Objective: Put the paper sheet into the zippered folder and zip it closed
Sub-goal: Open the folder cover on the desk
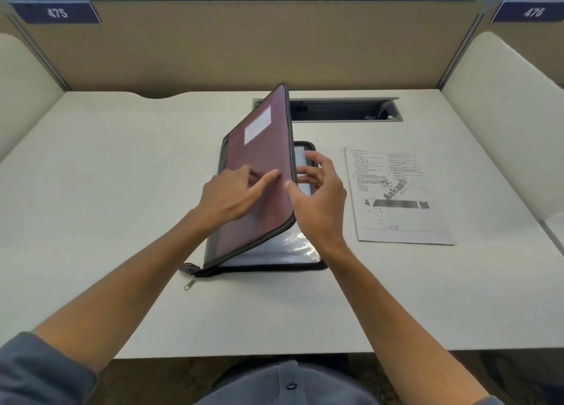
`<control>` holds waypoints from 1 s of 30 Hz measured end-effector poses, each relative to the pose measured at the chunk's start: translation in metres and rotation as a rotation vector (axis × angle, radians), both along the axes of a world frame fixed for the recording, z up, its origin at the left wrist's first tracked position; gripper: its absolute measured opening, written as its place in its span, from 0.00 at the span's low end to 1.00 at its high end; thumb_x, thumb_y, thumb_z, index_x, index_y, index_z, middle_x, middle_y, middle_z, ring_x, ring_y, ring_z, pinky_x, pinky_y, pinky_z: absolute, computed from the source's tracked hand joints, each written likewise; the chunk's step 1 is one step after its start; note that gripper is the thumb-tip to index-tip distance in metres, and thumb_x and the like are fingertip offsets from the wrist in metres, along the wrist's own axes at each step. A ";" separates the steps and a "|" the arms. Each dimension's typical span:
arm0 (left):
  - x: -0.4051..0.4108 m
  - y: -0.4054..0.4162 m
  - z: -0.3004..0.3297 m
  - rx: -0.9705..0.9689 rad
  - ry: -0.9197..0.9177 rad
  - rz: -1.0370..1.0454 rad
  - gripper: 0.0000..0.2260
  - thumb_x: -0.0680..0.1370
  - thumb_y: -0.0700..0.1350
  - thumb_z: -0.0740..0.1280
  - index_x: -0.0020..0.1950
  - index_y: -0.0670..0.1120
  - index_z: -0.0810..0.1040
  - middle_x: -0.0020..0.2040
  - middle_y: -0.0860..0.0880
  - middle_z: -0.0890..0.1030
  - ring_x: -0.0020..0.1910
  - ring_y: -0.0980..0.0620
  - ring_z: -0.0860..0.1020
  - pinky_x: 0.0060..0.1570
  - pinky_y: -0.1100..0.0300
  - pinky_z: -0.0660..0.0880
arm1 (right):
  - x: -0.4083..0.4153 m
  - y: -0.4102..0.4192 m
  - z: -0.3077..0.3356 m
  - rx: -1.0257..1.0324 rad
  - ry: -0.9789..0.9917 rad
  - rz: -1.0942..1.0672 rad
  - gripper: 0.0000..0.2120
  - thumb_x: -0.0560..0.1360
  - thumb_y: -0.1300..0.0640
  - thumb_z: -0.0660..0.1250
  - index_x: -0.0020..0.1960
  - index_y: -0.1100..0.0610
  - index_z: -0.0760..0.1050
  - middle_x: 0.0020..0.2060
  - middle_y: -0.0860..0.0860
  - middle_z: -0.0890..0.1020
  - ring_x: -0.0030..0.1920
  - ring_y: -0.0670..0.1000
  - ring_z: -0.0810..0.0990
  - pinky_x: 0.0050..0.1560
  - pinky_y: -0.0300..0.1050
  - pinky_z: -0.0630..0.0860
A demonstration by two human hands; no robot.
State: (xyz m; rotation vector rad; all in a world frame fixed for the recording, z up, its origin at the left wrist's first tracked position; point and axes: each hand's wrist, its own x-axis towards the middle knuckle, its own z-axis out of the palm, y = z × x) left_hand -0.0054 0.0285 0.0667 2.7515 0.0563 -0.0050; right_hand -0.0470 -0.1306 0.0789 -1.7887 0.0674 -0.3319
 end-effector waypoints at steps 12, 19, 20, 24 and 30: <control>0.031 0.022 0.101 -0.119 -0.110 -0.039 0.30 0.69 0.52 0.69 0.71 0.56 0.69 0.54 0.46 0.82 0.53 0.44 0.80 0.56 0.52 0.76 | 0.003 0.059 0.032 -0.044 -0.144 0.196 0.24 0.73 0.52 0.72 0.65 0.52 0.68 0.51 0.46 0.83 0.50 0.42 0.81 0.53 0.35 0.76; 0.024 0.068 0.111 -0.237 -0.128 -0.007 0.25 0.72 0.44 0.68 0.69 0.54 0.72 0.51 0.49 0.82 0.43 0.49 0.81 0.45 0.56 0.80 | 0.001 0.059 -0.017 -0.181 -0.067 0.267 0.17 0.77 0.43 0.65 0.62 0.51 0.73 0.51 0.44 0.81 0.50 0.40 0.79 0.48 0.32 0.75; 0.022 0.076 0.112 -0.249 -0.129 0.003 0.24 0.73 0.43 0.67 0.70 0.53 0.72 0.51 0.49 0.81 0.44 0.48 0.81 0.42 0.58 0.79 | 0.001 0.057 -0.031 -0.271 -0.049 0.267 0.19 0.77 0.42 0.65 0.63 0.51 0.73 0.53 0.45 0.81 0.52 0.41 0.79 0.50 0.38 0.77; 0.014 0.108 0.110 -0.245 -0.138 0.035 0.25 0.75 0.43 0.65 0.72 0.54 0.69 0.56 0.49 0.81 0.50 0.47 0.80 0.48 0.55 0.78 | 0.001 0.042 -0.085 -0.630 0.023 0.291 0.24 0.77 0.40 0.62 0.67 0.52 0.71 0.61 0.47 0.79 0.60 0.48 0.77 0.63 0.51 0.73; 0.006 0.148 0.108 -0.236 -0.138 0.078 0.24 0.76 0.42 0.67 0.72 0.54 0.71 0.55 0.49 0.80 0.52 0.47 0.79 0.52 0.53 0.76 | -0.005 0.017 -0.139 -0.961 0.120 0.329 0.36 0.76 0.32 0.47 0.76 0.53 0.59 0.77 0.49 0.60 0.77 0.51 0.56 0.75 0.53 0.53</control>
